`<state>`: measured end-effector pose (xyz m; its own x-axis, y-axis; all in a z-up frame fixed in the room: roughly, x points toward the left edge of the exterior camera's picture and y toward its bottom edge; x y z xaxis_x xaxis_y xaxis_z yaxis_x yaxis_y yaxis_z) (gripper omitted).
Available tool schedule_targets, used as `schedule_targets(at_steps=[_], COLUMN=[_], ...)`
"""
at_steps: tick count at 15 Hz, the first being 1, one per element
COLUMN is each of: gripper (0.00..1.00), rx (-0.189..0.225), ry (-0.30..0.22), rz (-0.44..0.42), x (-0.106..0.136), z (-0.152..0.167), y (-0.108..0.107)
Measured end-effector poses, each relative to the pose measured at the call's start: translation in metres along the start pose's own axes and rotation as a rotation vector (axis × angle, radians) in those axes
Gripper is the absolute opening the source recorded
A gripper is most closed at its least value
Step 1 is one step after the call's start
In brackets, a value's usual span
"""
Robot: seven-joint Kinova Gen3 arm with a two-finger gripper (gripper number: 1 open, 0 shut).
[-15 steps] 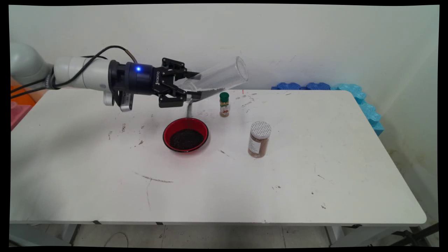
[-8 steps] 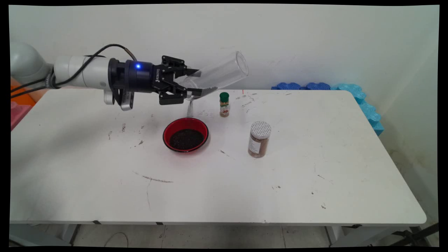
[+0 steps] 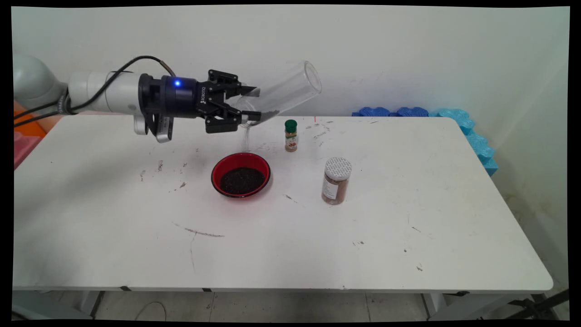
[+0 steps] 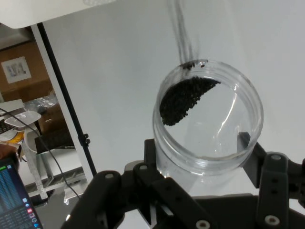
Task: Pour the black seasoning powder in the red bowl
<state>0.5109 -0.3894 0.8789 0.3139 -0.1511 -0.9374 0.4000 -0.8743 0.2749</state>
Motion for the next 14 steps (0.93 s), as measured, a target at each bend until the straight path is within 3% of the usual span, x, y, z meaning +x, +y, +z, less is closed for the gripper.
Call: schedule_targets(at_steps=[14], gripper=[0.00], rx=[-0.010], ry=[-0.023], rz=[-0.001], x=[0.003], z=[-0.011], y=[-0.002])
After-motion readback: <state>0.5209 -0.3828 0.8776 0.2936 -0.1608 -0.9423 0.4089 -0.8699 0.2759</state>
